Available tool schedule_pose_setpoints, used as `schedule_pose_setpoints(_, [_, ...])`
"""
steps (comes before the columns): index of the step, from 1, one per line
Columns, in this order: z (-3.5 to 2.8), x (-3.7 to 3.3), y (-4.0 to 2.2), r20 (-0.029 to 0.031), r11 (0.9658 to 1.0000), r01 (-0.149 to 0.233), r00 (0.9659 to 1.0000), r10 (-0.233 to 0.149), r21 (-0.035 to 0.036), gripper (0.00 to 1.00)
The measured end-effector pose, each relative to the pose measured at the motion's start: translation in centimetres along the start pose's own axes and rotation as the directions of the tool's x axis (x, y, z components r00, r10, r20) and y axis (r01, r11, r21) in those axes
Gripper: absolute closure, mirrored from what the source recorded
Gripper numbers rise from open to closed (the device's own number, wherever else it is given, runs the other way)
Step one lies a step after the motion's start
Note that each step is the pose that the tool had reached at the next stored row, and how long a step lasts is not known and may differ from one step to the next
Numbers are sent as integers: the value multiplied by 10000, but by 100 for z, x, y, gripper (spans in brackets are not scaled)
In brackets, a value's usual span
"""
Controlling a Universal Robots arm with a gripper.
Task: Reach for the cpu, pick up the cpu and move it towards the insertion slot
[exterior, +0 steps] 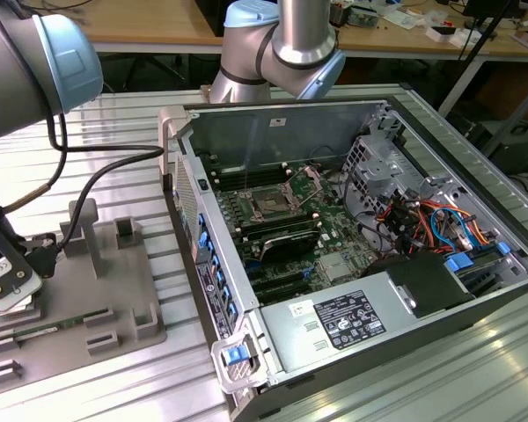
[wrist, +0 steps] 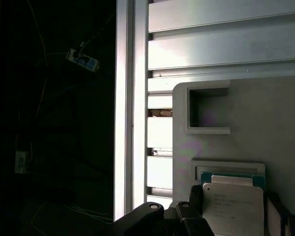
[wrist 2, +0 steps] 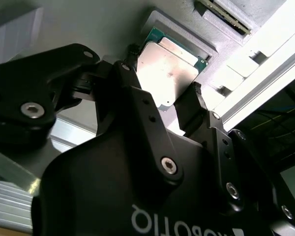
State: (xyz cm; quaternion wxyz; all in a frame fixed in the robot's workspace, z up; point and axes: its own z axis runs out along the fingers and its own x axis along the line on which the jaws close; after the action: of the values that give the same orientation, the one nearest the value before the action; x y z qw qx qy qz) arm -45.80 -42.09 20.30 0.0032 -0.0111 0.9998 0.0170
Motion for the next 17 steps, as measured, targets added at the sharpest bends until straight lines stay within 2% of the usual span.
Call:
schedule_pose_setpoints(2, [-135, -1, 4, 0, 10000, 0, 10000, 0, 0, 45])
schedule_pose_setpoints(4, [-164, -1, 5, -1, 10000, 0, 10000, 0, 0, 45])
schedule_pose_setpoints(5, [-244, -2, 8, 1, 10000, 1, 10000, -1, -4, 45])
schedule_pose_setpoints(17, [-280, -2, 9, 1, 10000, 0, 10000, 0, -7, 45])
